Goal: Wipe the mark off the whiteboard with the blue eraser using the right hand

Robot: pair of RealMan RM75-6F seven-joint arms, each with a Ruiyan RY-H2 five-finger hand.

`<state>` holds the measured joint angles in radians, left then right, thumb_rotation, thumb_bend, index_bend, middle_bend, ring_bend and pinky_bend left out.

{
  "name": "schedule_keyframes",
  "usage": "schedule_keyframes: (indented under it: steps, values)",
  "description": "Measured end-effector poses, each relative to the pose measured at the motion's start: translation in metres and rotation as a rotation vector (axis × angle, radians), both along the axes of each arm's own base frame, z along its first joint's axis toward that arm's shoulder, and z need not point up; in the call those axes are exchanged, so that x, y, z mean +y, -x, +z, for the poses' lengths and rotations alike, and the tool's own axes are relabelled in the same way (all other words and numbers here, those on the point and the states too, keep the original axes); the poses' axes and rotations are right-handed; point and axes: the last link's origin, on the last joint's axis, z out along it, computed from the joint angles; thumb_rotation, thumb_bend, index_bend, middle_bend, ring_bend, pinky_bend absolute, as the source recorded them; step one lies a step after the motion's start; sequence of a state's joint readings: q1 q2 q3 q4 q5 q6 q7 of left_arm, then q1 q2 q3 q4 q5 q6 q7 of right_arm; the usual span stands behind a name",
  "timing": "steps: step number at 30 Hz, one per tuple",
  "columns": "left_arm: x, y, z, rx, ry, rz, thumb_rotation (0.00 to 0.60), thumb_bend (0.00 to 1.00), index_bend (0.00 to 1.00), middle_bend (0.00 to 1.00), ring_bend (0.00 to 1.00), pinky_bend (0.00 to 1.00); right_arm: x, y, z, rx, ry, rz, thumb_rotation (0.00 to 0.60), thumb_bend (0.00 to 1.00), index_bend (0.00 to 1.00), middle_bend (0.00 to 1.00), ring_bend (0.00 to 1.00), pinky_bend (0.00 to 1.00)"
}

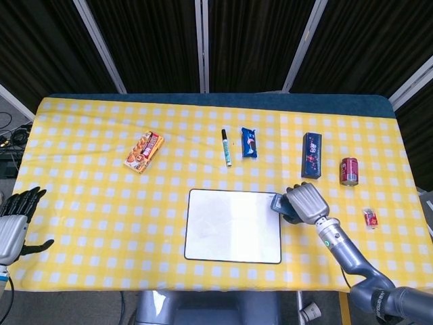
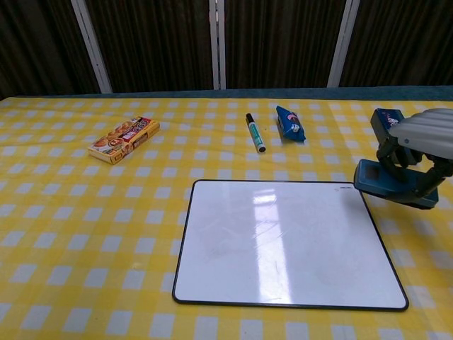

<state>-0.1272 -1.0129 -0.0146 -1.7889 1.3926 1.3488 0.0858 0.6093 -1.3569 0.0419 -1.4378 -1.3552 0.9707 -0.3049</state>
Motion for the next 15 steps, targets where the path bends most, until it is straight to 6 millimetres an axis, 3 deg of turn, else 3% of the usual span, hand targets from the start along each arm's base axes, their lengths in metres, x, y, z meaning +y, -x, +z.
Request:
schedule_keyframes:
  steps: [3, 4, 5, 7, 8, 10, 15]
  values:
    - [-0.001, -0.001, 0.000, -0.001, 0.001, -0.003, 0.600, 0.00, 0.00, 0.00, 0.00, 0.00, 0.003, 0.015, 0.003, 0.013, -0.001, -0.018, 0.600, 0.45, 0.52, 0.56, 0.48, 0.49]
    - [-0.002, -0.002, 0.000, -0.002, 0.002, -0.004, 0.600, 0.00, 0.00, 0.00, 0.00, 0.00, 0.004, 0.020, 0.004, 0.019, -0.002, -0.021, 0.600, 0.37, 0.46, 0.51, 0.45, 0.45]
    - [-0.002, -0.002, 0.000, -0.003, 0.002, -0.006, 0.600, 0.00, 0.00, 0.00, 0.00, 0.00, 0.006, 0.026, 0.004, 0.029, -0.010, -0.024, 0.600, 0.29, 0.40, 0.45, 0.40, 0.40]
    - [-0.003, -0.003, 0.000, -0.004, 0.001, -0.008, 0.600, 0.00, 0.00, 0.00, 0.00, 0.00, 0.011, 0.034, 0.003, 0.047, -0.030, -0.031, 0.600, 0.05, 0.15, 0.21, 0.18, 0.16]
    - [-0.003, -0.003, 0.000, -0.006, 0.001, -0.009, 0.600, 0.00, 0.00, 0.00, 0.00, 0.00, 0.014, 0.039, 0.003, 0.059, -0.039, -0.034, 0.600, 0.01, 0.09, 0.14, 0.11, 0.09]
    - [-0.003, -0.003, 0.001, -0.008, 0.000, -0.010, 0.600, 0.00, 0.00, 0.00, 0.00, 0.00, 0.017, 0.042, 0.004, 0.058, -0.034, -0.041, 0.600, 0.00, 0.00, 0.02, 0.01, 0.00]
    - [-0.005, -0.004, 0.003, -0.013, -0.007, -0.016, 0.600, 0.00, 0.00, 0.00, 0.00, 0.00, 0.025, 0.039, 0.014, 0.019, 0.008, -0.031, 0.600, 0.00, 0.00, 0.00, 0.00, 0.00]
